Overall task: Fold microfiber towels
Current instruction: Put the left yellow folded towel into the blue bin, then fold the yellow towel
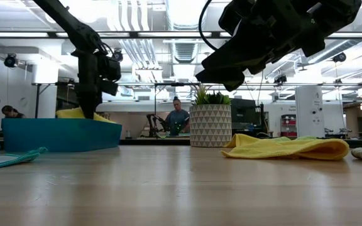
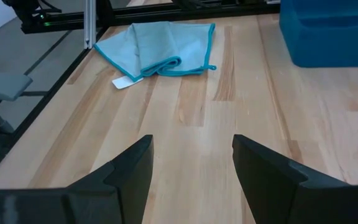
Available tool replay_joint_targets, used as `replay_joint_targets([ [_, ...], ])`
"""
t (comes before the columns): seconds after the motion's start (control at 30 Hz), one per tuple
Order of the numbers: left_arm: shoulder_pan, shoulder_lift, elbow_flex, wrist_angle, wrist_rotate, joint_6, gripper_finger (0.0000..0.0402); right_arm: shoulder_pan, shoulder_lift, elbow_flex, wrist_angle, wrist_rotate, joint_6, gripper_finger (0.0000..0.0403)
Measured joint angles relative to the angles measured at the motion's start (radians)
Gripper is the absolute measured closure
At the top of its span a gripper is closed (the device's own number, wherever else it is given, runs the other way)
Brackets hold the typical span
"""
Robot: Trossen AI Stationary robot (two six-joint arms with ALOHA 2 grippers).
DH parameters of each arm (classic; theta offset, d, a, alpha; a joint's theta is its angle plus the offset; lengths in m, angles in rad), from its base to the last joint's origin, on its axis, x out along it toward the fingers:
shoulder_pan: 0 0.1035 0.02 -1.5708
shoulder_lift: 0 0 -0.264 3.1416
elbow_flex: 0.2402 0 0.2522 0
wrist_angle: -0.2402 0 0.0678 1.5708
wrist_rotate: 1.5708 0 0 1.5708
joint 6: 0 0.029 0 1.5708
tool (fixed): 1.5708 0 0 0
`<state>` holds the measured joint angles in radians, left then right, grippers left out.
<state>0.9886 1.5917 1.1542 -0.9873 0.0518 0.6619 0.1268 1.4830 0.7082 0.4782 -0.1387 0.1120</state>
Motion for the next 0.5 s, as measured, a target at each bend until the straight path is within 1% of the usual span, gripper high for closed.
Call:
replay_joint_targets([
  [0.17,0.0,0.0,0.0,0.004,-0.011,-0.001,0.0272,0.0,0.0,0.0,0.001,0.0,0.0,0.0193],
  [0.3,0.0,-0.001,0.0,0.01,-0.063,-0.001,0.0227,0.0,0.0,0.001,0.001,0.0,0.0,0.0193],
  [0.4,0.0,-0.003,0.0,0.01,-0.089,-0.001,0.0207,0.0,0.0,0.001,0.001,0.0,0.002,0.0193],
  [0.5,0.0,-0.005,0.0,0.01,-0.092,-0.001,0.0198,0.0,0.0,0.001,0.001,0.0,0.001,0.0193],
])
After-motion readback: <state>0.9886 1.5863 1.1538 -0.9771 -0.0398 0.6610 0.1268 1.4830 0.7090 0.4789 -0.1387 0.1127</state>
